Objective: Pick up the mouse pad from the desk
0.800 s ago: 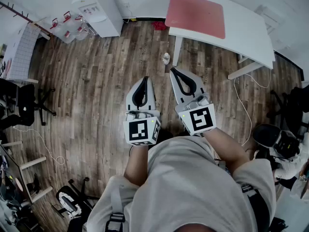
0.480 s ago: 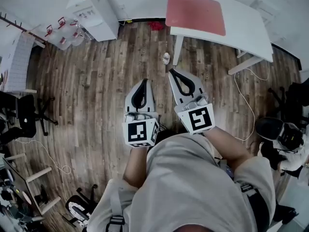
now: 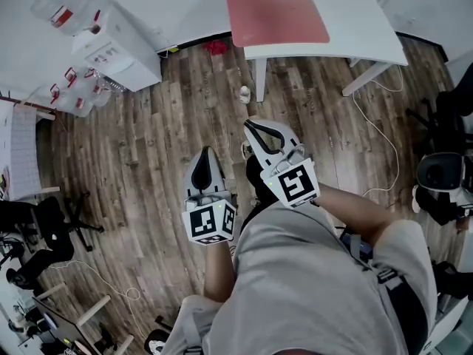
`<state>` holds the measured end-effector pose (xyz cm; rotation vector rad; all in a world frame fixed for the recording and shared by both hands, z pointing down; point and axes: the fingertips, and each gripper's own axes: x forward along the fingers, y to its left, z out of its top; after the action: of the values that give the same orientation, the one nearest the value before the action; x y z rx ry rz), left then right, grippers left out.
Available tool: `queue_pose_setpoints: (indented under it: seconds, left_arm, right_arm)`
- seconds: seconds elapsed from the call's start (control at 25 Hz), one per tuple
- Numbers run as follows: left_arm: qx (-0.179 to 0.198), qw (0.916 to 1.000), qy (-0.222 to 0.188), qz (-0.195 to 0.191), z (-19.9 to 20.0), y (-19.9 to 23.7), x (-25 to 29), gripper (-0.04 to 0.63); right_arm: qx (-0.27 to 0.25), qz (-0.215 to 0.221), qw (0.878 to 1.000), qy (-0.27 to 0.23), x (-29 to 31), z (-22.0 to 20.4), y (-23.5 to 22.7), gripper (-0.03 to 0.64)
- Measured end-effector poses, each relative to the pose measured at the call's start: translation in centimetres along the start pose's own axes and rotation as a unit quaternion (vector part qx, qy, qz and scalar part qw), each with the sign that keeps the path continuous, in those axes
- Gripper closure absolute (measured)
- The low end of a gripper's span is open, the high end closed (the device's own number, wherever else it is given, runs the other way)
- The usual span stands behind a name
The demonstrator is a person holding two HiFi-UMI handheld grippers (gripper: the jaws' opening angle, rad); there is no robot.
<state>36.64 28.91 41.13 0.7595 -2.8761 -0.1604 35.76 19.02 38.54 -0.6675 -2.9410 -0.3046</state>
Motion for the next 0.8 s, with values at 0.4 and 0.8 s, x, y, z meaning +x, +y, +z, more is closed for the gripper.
queue_pose_setpoints:
  seconds: [0.4,0.8]
  left_arm:
    - [0.017,0.9986,0.045,-0.023,1.2,8.6,13.8,0.584]
    - [0.034,0.9888,0.114,-0.09,1.3,11.7,30.6,0.583]
  right_arm:
    - [0.045,-0.009,0.999,0.008,15.3,-1.7,-6.2,0.577]
    - [0.074,-0.058,0.994,0.053,26.4,-4.5,-16.9,0.575]
